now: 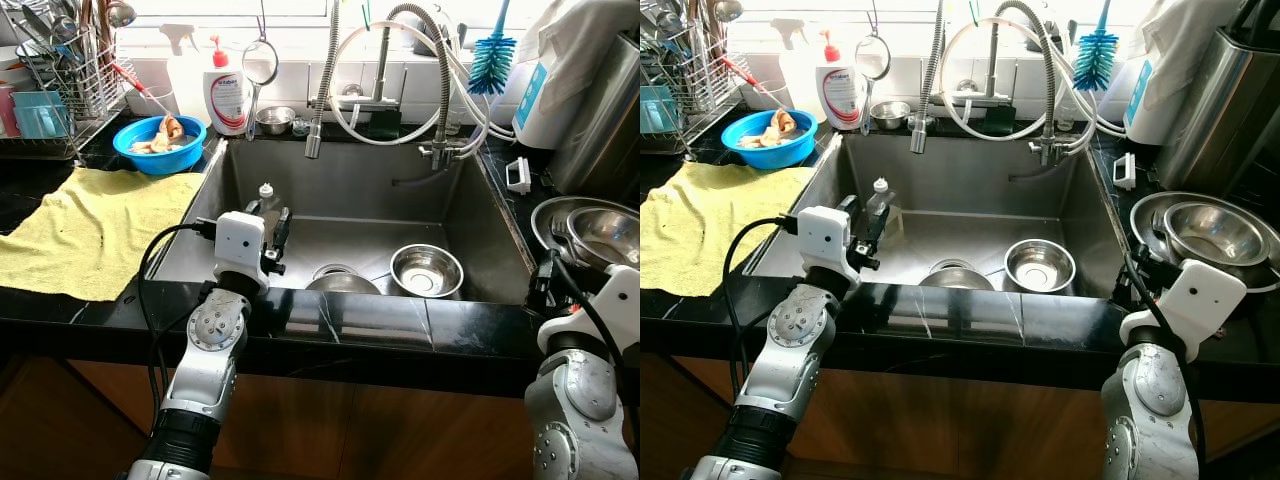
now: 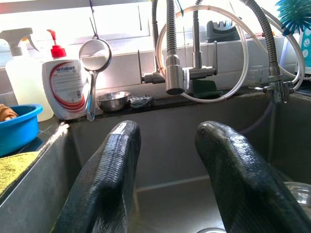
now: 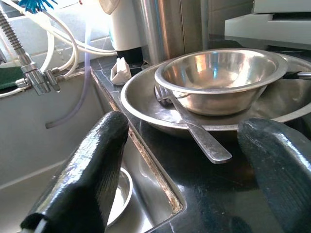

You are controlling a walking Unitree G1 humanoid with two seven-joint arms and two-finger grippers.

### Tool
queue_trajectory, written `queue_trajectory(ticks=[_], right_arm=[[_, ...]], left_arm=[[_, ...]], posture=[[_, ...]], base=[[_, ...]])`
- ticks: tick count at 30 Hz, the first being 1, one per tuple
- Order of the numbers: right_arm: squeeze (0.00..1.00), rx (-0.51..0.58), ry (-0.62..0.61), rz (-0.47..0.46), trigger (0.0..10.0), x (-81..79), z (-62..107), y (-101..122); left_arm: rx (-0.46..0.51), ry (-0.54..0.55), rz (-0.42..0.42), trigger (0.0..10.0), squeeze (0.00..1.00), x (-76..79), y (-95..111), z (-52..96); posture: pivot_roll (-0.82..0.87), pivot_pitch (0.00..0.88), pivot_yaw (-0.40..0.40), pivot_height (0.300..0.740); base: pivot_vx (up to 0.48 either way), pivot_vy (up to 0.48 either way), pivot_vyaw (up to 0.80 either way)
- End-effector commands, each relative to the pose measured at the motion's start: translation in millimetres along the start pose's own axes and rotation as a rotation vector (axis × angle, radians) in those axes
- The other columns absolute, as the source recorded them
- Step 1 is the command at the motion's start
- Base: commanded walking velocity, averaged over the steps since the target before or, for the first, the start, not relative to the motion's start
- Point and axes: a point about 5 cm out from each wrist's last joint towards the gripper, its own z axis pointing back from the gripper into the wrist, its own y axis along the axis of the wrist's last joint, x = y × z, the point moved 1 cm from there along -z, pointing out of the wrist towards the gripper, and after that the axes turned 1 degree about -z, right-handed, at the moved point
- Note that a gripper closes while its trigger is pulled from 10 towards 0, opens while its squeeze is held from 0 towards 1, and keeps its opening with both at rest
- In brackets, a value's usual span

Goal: Kitchen organization

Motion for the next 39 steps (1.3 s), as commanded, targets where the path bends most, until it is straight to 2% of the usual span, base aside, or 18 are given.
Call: queue_trajectory(ticks=[1,39], right_arm=[[0.00,-0.026,-0.001,0.005,0.0,-1.8,0.2,-4.2],[0.00,-0.034,0.013,-0.011,0.0,-6.6,0.8,-5.5]], left_arm=[[-0.001,-0.004,-0.013,10.0,0.00,0.1,0.1,0.8],[0.007,-0.005,-0.015,10.0,0.00,-0.4,2.1,-0.7]], posture=[[-0.16,0.000,0.002,0.740],[-0.15,0.000,0.004,0.740]], base=[[0.000,0.000,0.00],[0.000,0.000,0.00]])
